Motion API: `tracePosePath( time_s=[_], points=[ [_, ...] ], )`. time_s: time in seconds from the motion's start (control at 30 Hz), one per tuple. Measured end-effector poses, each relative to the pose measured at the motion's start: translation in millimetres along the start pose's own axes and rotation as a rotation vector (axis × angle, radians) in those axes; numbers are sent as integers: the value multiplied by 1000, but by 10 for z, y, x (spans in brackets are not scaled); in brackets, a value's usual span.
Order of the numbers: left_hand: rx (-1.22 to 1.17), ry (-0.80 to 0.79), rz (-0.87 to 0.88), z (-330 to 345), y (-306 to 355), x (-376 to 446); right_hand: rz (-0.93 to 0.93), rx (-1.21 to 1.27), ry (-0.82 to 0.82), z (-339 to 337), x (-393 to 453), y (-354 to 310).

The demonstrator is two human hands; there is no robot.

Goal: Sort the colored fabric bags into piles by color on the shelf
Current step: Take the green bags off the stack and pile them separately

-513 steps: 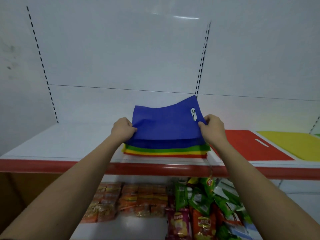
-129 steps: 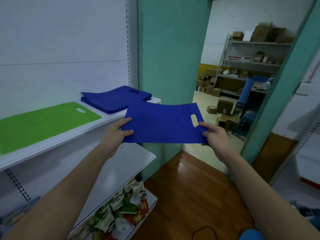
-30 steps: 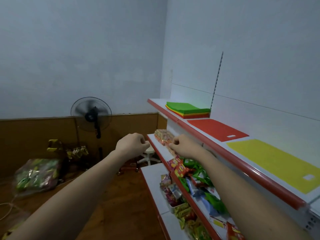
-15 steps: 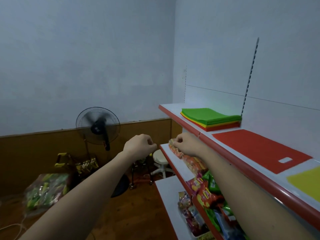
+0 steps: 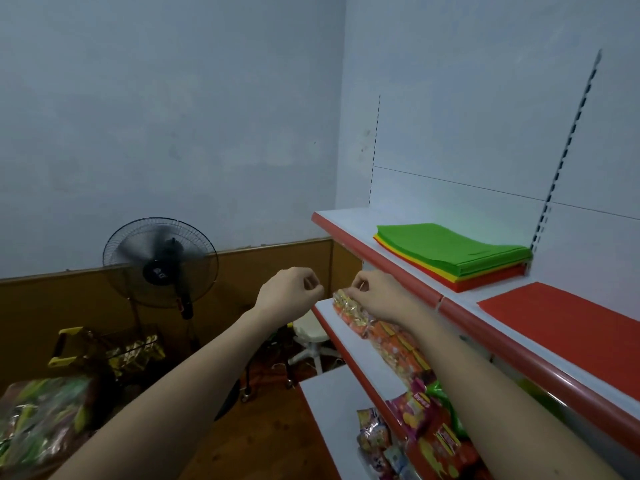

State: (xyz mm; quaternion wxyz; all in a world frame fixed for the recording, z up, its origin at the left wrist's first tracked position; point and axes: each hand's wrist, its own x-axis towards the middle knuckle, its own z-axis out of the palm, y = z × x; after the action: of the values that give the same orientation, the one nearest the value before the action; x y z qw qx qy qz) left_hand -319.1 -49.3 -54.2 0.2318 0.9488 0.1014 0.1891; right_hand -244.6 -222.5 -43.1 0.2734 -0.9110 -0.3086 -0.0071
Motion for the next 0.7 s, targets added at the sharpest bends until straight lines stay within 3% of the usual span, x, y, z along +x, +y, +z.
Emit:
tracePosePath(
  time_s=[0.23, 0.47, 0.57, 0.7],
  points=[
    [-78, -36, 98, 66, -608, 867, 78, 46, 82, 210, 782, 33],
    [-214, -53, 217, 304, -581, 1689, 179, 53, 185, 150, 1327, 294],
    [-285, -84, 266, 466, -484, 2127, 223, 33, 339, 105, 1503, 530],
    [-412, -137, 303, 739, -320, 2679, 287, -79, 688, -101, 1686, 863]
  ],
)
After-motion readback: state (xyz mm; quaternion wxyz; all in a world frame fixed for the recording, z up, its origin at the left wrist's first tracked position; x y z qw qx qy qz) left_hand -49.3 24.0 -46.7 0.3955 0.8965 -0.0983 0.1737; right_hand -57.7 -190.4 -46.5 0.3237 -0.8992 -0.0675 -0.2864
